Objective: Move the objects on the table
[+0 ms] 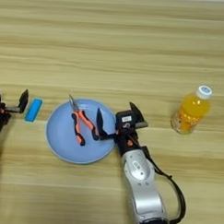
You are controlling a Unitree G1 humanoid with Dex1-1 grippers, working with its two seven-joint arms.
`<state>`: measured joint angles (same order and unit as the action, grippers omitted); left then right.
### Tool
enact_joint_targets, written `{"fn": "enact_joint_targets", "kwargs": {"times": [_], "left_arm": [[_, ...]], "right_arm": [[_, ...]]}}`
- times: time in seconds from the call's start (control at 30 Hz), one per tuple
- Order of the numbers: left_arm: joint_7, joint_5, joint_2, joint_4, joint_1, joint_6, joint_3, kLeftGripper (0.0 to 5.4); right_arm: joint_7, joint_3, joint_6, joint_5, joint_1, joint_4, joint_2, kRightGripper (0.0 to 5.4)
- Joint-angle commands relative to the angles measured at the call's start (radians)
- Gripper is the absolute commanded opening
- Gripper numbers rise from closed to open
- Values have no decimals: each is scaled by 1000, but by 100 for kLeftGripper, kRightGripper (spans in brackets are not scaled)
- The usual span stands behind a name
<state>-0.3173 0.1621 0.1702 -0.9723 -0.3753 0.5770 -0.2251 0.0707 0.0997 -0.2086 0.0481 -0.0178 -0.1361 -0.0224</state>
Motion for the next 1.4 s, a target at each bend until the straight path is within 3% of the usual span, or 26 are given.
{"fn": "enact_joint_targets", "kwargs": {"times": [0.03, 0.43, 1.4], "left_arm": [[-1, -4, 0, -3, -9, 9, 5, 540], [0, -3, 1, -3, -7, 11, 5, 540], [-3, -2, 8, 5, 1, 11, 2, 540]], "right_arm": [[-21, -36, -16, 12, 14, 45, -26, 535], [-46, -96, -8, 7, 72, 71, -61, 535], [-40, -123, -65, 6, 111, -219, -77, 535]]}}
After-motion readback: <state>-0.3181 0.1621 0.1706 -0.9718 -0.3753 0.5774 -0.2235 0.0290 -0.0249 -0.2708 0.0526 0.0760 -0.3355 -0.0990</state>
